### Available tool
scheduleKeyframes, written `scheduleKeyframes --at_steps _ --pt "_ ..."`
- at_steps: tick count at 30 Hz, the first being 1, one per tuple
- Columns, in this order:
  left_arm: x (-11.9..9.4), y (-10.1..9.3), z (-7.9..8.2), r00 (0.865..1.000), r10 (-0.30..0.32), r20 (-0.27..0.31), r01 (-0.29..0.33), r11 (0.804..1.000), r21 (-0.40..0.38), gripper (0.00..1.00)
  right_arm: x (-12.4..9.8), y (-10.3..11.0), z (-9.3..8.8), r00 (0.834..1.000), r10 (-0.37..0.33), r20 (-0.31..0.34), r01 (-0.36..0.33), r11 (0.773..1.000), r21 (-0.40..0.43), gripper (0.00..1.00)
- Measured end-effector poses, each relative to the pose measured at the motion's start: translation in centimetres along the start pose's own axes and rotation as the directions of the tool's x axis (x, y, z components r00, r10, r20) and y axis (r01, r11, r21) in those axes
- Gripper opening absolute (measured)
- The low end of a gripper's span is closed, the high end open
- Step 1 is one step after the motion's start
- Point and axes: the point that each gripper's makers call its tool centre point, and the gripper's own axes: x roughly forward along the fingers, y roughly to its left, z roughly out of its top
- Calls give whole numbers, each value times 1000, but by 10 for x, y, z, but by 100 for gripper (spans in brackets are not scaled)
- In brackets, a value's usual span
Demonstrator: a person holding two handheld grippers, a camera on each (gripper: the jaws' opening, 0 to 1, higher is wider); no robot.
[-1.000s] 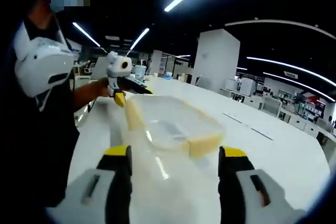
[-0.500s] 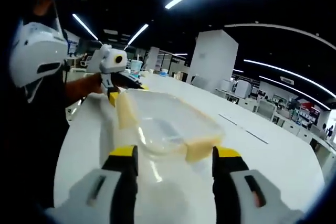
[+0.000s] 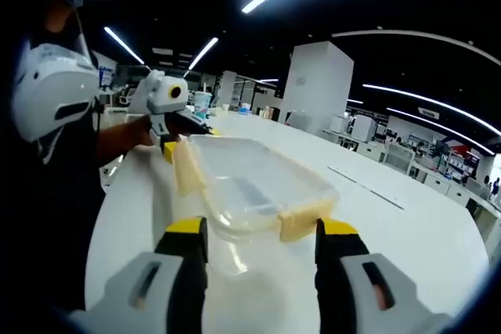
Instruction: Snap each plastic latch of the storage box into its locked position after aligning the lid with the box until every specified latch is closed and the lid sits flush.
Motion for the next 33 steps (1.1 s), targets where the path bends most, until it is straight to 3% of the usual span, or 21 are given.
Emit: scheduleKeyframes --at_steps 22,23,28,33 --pt "5 0 -1 1000 -8 8 8 999 -31 50 2 0 0 1000 -15 17 14 999 31 48" --pt "7 -11 2 997 -81 20 81 997 -17 39 2 1 1 1000 -11 20 11 1000 27 48" --pt "4 -12 -2 998 -65 -14 65 997 -53 40 -3 7 3 1000 -7 28 6 999 40 46" --pt "4 -9 -6 999 -46 -20 45 998 -33 41 -5 8 3 1000 -7 29 6 999 38 46"
